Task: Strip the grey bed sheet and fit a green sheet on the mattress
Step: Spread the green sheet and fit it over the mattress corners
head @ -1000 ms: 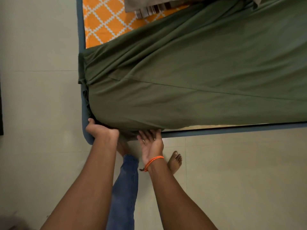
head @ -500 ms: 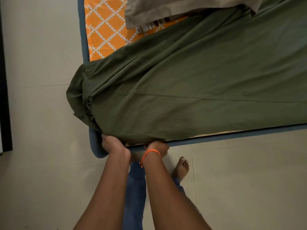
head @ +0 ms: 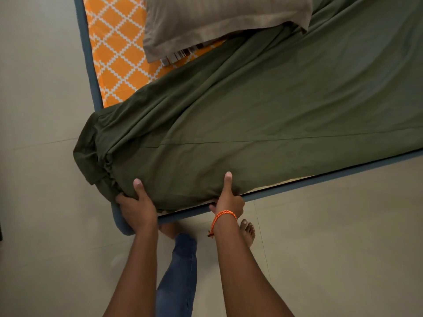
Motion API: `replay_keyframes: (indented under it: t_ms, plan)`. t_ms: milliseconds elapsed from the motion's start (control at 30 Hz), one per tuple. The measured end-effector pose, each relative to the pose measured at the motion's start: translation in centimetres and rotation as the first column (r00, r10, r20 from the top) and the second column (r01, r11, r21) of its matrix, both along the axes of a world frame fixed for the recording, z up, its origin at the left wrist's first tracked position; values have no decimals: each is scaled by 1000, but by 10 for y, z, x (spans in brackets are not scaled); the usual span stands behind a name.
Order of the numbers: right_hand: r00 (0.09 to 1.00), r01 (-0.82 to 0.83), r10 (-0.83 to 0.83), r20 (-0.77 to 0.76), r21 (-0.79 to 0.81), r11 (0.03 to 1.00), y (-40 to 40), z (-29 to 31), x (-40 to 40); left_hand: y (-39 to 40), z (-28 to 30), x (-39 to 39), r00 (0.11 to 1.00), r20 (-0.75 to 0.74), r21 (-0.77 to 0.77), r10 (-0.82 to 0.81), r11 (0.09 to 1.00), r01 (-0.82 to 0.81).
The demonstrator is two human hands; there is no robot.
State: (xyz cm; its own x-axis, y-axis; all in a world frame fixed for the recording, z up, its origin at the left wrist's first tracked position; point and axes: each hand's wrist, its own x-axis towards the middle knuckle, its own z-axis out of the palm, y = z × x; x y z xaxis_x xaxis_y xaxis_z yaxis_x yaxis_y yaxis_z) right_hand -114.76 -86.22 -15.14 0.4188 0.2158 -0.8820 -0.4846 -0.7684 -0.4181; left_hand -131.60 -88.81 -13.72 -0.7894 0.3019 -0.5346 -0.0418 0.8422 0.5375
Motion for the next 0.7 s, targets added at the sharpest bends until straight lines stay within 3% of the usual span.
replay_keyframes:
  t_ms: [100,200,300,367,500,700]
  plan:
    - [941,224,-196,-278,75,972,-5,8,7,13,-10,-15,978,199,85,61,993,-79]
    - [894,323,-248,-373,153,934,-6,11,8,16,-14,-28,911,388,206,141,950,-235]
    - [835,394,-263,-484,191,899,-6,2,4,13,-19,-37,872,479,278,102,925,-260]
    - [832,398,-259,-491,201,895,-6,0,2,8,-20,-39,834,548,331,64,899,-286]
    - [891,377,-273,-363,256,890,-9,-4,-4,-1,-15,-34,772,635,366,29,869,-334]
    - [913,350,-277,-300,224,910,-16,8,3,-9,-6,-18,820,561,385,115,840,-382]
